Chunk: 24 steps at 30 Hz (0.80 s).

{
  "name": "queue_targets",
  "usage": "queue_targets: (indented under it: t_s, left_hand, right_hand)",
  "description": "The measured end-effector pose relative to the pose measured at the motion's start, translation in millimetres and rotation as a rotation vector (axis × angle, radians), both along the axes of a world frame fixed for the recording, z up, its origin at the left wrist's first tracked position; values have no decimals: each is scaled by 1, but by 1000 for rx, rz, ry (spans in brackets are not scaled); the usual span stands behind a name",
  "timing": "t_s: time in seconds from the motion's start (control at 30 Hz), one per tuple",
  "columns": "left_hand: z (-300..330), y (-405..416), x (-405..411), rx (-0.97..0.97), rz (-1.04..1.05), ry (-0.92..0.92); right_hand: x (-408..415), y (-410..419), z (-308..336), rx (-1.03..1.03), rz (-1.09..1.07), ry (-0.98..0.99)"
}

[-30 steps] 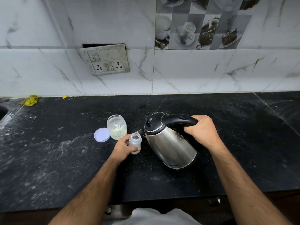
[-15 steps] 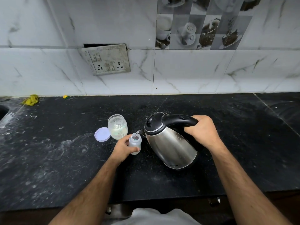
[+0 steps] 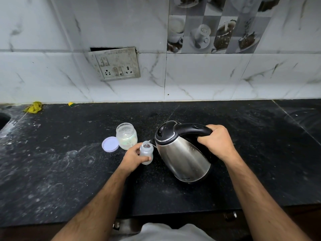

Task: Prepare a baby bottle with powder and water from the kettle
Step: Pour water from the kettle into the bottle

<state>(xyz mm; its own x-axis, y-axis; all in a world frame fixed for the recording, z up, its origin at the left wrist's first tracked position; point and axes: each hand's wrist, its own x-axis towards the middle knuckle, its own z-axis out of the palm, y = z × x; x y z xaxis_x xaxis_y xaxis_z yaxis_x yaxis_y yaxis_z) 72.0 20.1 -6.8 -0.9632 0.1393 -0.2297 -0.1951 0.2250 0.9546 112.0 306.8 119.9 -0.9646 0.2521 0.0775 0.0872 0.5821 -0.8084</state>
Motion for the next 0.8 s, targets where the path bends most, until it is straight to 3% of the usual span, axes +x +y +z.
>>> queue_targets:
  t_s: [0.43,0.8]
  left_hand:
    - [11,4,-3,93,-53,10]
    - [3,4,-10,39,-33,12]
  right_hand:
    - [-5,5,-12,-97,7,27]
    - [-17,8,-26,-306,-37,97]
